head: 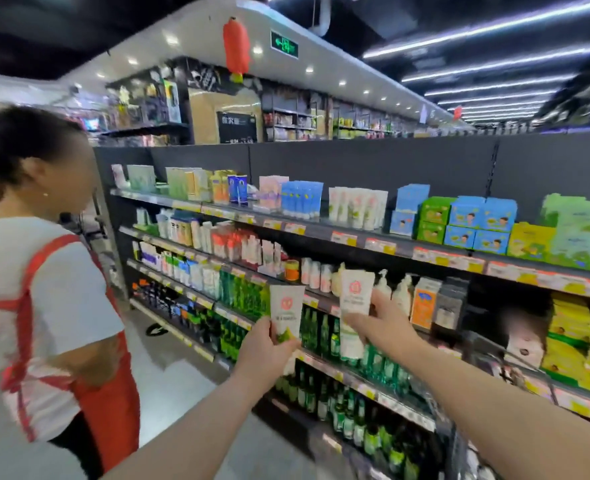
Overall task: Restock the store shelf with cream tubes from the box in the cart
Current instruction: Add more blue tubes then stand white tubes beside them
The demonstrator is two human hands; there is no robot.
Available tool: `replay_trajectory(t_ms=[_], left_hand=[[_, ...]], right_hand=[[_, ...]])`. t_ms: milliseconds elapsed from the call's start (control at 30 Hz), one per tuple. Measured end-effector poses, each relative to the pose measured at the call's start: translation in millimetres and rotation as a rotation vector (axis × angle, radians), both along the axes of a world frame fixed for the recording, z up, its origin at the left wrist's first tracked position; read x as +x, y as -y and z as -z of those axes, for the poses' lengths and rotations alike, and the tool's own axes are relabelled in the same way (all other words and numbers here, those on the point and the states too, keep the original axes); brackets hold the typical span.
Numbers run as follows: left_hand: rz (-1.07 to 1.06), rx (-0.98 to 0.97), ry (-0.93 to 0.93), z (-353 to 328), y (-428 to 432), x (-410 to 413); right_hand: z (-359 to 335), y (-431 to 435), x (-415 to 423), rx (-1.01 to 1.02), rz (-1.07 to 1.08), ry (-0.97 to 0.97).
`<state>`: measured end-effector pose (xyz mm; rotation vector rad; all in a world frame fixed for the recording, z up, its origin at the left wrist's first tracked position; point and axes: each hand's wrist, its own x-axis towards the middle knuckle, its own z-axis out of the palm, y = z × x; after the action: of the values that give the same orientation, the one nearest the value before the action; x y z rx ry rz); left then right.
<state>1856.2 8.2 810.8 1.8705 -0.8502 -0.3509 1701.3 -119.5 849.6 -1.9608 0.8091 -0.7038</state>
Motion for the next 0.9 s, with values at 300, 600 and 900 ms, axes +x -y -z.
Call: replay_trajectory(t_ms=[300,600,900], left_hand=[[0.083,-0.040,0.018,-4.2,47.4,64.2],[0.177,-0.010,0.086,-31.3,199.0,146.6],[0.253,-0.107,0.051,-49.7,315.3,211.2]], right_hand=[[-21.5,48.2,71.4,-0.050,0.068,0.012],[-39.8,193.0,143.3,-0.036,0.152,0.018],[-66.8,290.7,196.1,-0.139,0.249,-0.003]])
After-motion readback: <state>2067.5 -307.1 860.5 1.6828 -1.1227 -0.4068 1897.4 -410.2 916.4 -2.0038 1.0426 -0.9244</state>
